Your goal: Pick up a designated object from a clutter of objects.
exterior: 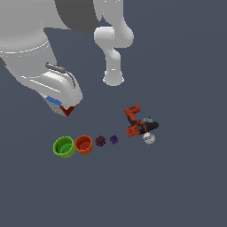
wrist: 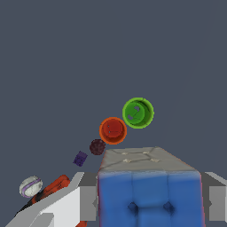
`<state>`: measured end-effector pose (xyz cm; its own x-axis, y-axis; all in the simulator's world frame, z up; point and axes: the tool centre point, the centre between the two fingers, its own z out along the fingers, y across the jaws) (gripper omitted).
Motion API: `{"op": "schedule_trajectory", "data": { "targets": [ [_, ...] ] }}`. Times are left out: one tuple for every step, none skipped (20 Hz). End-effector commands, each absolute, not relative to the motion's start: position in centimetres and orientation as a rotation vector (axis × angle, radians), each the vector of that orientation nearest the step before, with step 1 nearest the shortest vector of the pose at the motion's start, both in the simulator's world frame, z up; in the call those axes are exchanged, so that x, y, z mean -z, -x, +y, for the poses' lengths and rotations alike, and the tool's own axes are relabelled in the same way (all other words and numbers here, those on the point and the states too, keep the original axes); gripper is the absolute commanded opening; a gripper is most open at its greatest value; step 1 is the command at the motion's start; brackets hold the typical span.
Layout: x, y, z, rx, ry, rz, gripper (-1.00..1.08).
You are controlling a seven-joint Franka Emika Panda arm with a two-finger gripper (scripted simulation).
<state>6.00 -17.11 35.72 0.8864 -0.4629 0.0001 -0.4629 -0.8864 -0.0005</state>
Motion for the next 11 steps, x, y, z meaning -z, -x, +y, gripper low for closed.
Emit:
{"op": "schedule_trajectory", "data": {
  "targets": [
    [-36.41,-6.29,-17.5,0.001,3.051,0.748,-1.0],
    [-36.55,-6.39,-17.61,0.0,3.051,0.748,-1.0],
    [-36.69,-6.45,-17.7,0.0,3.051,0.748,-1.0],
    [-36.81,-6.5,-17.78,0.0,3.051,0.748,-1.0],
    [-36.89,-6.54,-17.84,0.0,3.051,0.748,-1.0],
    [-36.95,-6.58,-17.88,0.0,3.051,0.748,-1.0],
    [-36.98,-6.6,-17.89,0.0,3.051,0.748,-1.0],
    [-36.99,-6.61,-17.9,0.0,3.051,0.748,-1.0],
    [-36.96,-6.62,-17.88,0.0,3.051,0.748,-1.0],
    [-36.92,-6.61,-17.85,0.0,3.051,0.748,-1.0],
    [-36.9,-6.61,-17.84,0.0,3.051,0.748,-1.0]
  ]
}}
